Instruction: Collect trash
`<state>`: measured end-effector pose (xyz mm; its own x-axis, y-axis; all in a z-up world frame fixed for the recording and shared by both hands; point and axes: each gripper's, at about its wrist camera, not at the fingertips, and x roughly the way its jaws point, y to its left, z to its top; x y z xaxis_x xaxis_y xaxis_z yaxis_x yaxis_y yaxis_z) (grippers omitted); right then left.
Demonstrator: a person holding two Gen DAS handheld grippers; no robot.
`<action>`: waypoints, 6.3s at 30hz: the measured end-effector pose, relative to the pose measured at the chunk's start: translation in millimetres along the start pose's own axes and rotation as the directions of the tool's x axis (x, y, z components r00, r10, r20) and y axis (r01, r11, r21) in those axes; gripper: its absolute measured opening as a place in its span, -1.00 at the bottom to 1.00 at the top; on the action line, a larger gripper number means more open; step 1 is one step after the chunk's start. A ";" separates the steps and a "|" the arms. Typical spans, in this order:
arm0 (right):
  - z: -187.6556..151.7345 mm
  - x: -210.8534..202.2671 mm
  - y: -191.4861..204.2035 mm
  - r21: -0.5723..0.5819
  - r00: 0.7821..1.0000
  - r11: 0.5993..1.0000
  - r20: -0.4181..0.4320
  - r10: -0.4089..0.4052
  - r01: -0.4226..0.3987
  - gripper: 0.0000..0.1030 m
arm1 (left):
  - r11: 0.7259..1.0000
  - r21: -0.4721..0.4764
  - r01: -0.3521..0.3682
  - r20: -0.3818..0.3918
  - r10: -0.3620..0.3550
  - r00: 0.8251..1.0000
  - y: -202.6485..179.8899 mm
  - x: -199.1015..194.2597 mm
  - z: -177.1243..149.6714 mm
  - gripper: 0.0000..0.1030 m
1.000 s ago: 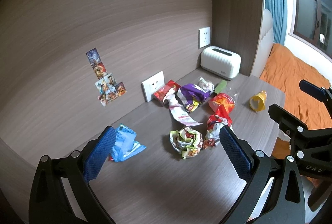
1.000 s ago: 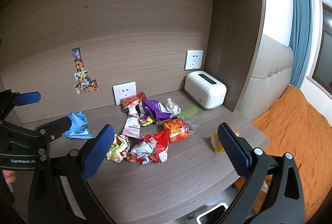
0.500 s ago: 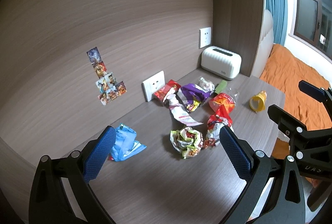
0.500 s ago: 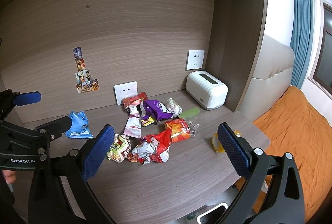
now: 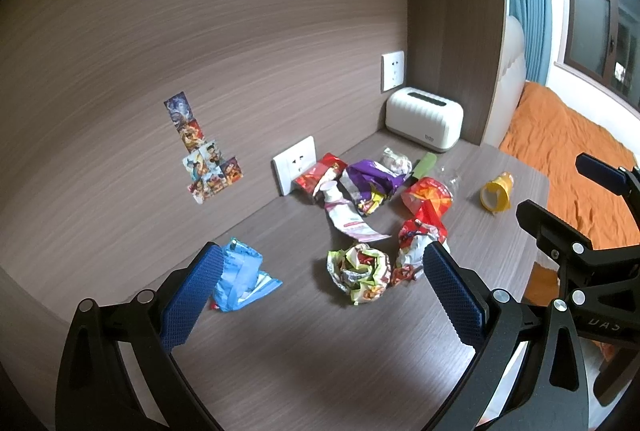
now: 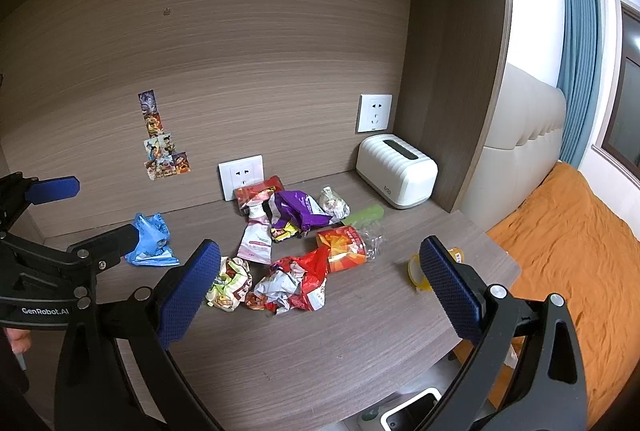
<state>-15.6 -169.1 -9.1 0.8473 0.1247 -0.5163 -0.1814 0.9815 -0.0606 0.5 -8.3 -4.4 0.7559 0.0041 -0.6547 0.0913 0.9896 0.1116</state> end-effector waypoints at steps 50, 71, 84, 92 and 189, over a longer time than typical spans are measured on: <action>12.7 36.2 25.6 -0.052 0.996 0.996 -0.063 0.063 -0.066 0.93 | 0.999 -0.048 -0.024 -0.025 0.023 0.999 30.6 27.5 -3.8 0.91; -31.0 151.6 92.0 -0.176 0.954 0.966 -0.266 0.141 -0.192 0.93 | 0.991 -0.006 -0.133 -0.068 0.132 0.989 96.7 142.8 -48.2 0.91; -72.2 191.0 114.5 -0.295 0.931 0.934 -0.353 0.092 -0.203 0.13 | 1.000 0.020 -0.014 -0.163 0.018 0.986 119.0 215.8 -61.6 0.52; -60.0 177.7 105.9 -0.253 0.931 0.938 -0.336 0.144 -0.237 -0.01 | 1.000 0.018 0.025 -0.164 -0.021 0.986 113.7 215.1 -60.9 0.19; -421.4 113.0 -342.8 -0.152 0.850 0.988 -0.518 -0.093 0.016 0.91 | 0.470 0.611 0.637 -0.456 -0.449 0.768 -521.2 283.5 -246.8 0.91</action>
<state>-68.0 -552.6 -406.7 0.4792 -0.0607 -0.8756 -0.2413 0.9501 -0.1979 7.3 -487.4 -432.7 0.2444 -0.3759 -0.8939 0.9205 0.3797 0.0920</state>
